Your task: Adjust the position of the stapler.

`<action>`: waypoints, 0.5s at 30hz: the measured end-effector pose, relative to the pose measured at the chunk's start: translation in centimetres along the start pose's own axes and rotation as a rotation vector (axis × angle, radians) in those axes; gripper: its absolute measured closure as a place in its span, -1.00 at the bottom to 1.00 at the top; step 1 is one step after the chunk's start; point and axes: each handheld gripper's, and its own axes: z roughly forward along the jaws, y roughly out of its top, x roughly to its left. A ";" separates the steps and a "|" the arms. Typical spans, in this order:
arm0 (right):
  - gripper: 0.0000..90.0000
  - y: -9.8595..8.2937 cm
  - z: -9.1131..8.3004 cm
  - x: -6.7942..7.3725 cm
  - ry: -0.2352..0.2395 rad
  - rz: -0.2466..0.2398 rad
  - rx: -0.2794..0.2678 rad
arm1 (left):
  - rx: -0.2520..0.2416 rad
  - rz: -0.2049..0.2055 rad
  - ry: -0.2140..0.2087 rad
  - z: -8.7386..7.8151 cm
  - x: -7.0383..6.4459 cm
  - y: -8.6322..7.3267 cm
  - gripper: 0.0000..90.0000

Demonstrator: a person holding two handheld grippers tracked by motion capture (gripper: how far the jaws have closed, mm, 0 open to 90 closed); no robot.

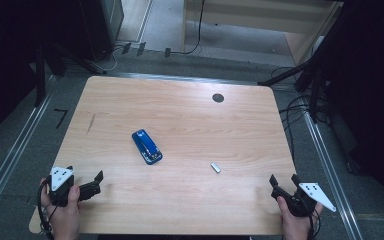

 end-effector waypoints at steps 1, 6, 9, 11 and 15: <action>-0.58 0.0 0.0 0.0 0.000 0.000 0.000 | 0.000 0.000 0.000 0.0 0.0 0.0 -1.00; -0.53 0.2 -0.4 0.7 -0.010 -0.024 0.002 | 0.004 -0.007 -0.003 0.1 0.1 0.0 -1.00; -0.51 0.4 -0.5 1.1 -0.008 -0.037 0.001 | 0.008 -0.004 -0.002 0.1 0.0 0.1 -1.00; -0.50 0.7 -0.6 1.5 -0.004 -0.049 0.000 | 0.009 -0.003 -0.001 0.1 0.0 0.1 -1.00; -0.53 1.3 -0.6 2.5 0.017 -0.051 0.009 | 0.006 0.004 -0.001 0.1 0.0 0.0 -1.00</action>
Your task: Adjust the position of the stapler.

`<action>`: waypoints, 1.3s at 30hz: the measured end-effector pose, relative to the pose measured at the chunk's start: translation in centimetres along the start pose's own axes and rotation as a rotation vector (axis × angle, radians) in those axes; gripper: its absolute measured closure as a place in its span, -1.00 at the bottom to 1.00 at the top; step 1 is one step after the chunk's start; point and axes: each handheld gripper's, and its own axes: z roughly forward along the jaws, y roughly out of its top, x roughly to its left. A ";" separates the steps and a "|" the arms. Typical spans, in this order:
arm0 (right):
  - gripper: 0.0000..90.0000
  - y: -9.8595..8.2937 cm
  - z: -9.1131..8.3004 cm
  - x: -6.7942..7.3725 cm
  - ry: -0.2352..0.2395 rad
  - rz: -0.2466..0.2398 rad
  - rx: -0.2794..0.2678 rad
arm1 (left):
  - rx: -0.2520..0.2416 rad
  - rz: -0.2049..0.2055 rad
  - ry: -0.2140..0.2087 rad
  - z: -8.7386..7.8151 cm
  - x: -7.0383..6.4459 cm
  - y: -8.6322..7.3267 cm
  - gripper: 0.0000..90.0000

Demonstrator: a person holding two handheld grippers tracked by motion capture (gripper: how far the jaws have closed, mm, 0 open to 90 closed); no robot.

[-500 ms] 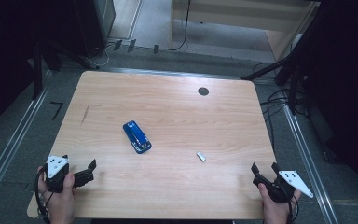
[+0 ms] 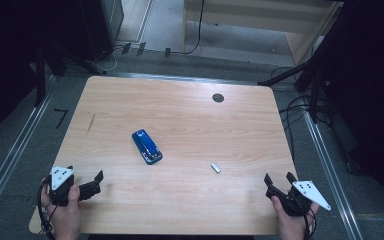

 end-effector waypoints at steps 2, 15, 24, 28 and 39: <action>-0.53 0.4 0.1 0.6 0.009 -0.008 0.003 | 0.000 0.002 -0.005 0.0 0.0 0.0 -1.00; -0.44 2.2 0.8 4.2 0.091 -0.070 0.024 | 0.002 0.017 -0.010 0.0 -0.2 0.0 -1.00; -0.40 3.3 1.7 6.2 0.132 -0.097 0.027 | 0.001 0.016 -0.011 0.0 -0.2 0.0 -1.00; -0.39 3.8 2.2 7.0 0.149 -0.115 0.030 | 0.001 0.020 -0.012 0.0 -0.2 0.0 -1.00; -0.35 4.4 3.8 9.9 0.210 -0.162 0.054 | -0.003 0.019 -0.008 0.0 -0.2 0.0 -1.00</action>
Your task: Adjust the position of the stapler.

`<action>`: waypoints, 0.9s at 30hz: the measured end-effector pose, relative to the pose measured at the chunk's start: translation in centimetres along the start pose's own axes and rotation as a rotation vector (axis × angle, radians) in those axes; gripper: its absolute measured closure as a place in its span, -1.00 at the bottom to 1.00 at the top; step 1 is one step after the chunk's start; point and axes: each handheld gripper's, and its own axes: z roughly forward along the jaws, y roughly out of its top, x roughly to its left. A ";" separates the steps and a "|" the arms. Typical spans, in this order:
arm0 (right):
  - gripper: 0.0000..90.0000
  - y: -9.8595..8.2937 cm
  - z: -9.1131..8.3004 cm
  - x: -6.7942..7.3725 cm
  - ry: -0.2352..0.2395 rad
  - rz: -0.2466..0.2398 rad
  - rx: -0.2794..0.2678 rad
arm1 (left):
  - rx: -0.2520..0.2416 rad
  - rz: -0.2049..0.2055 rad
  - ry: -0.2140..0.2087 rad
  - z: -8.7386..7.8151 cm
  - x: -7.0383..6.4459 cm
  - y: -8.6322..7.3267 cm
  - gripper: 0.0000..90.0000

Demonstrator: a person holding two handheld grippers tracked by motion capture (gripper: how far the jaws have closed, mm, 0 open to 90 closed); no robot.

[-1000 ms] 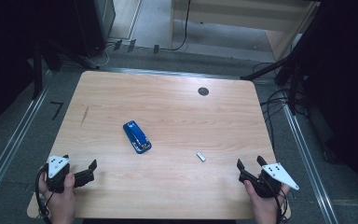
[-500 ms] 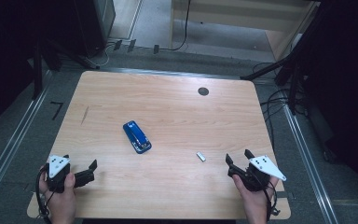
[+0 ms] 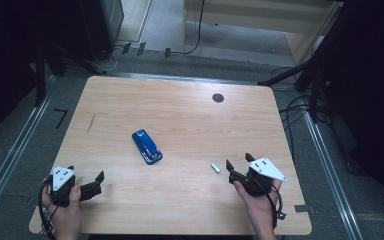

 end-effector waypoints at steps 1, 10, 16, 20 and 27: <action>-0.35 0.1 0.1 0.1 0.002 -0.005 0.002 | 0.000 0.000 0.000 0.0 0.0 0.0 -1.00; -0.35 1.0 1.5 1.9 0.040 -0.027 0.007 | 0.007 0.005 0.002 0.0 0.0 0.0 -1.00; -0.35 1.8 2.2 2.8 0.058 -0.039 0.009 | 0.010 0.005 0.003 0.1 -0.1 0.0 -1.00; -0.35 2.1 2.6 3.3 0.067 -0.041 0.010 | 0.013 0.016 0.005 0.1 -0.1 0.0 -1.00; -0.34 2.4 3.3 4.1 0.085 -0.046 0.014 | 0.014 0.025 0.006 0.1 -0.3 0.0 -1.00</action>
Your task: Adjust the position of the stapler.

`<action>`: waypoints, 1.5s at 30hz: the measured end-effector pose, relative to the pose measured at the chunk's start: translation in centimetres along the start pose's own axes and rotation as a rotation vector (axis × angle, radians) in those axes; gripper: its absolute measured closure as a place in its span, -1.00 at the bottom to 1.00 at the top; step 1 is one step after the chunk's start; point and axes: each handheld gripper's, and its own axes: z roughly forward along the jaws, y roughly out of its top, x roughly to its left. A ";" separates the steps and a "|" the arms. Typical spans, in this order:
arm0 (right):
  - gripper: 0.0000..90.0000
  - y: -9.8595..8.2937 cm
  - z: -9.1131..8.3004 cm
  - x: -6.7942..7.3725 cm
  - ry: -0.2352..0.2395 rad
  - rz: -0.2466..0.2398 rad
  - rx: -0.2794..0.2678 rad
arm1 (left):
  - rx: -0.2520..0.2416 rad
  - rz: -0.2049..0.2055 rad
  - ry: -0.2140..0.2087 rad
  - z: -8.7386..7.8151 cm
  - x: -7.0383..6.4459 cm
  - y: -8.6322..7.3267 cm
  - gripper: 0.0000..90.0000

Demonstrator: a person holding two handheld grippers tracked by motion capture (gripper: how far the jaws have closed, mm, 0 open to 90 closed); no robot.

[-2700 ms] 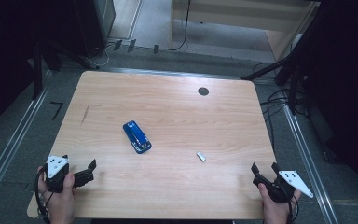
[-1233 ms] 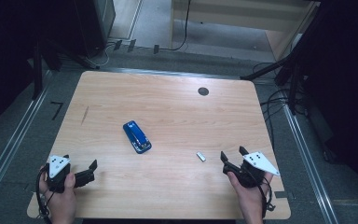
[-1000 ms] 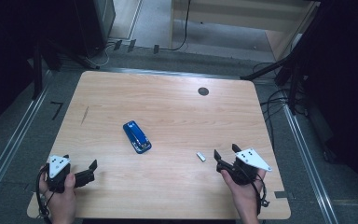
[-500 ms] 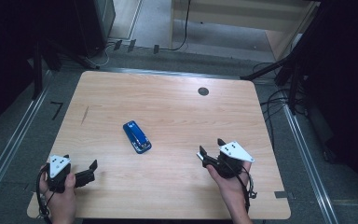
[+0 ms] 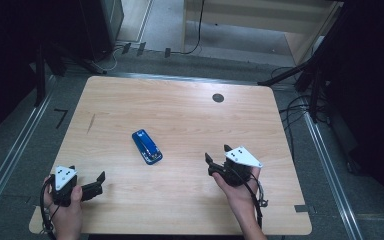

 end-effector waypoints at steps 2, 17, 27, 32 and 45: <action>-0.32 0.2 0.5 0.6 0.013 -0.009 0.002 | 0.001 0.001 0.003 0.0 0.0 0.0 -1.00; -0.29 0.7 2.7 3.0 0.053 -0.023 0.029 | 0.010 0.004 -0.001 0.1 -0.1 0.0 -1.00; -0.29 1.5 4.1 4.5 0.077 -0.037 0.039 | 0.018 0.001 -0.003 0.1 0.0 0.1 -1.00; -0.29 1.7 4.7 5.0 0.084 -0.043 0.039 | 0.020 0.001 -0.001 0.2 0.0 0.1 -1.00; -0.28 2.4 6.1 6.3 0.113 -0.050 0.045 | 0.023 0.001 -0.001 0.2 0.0 0.1 -1.00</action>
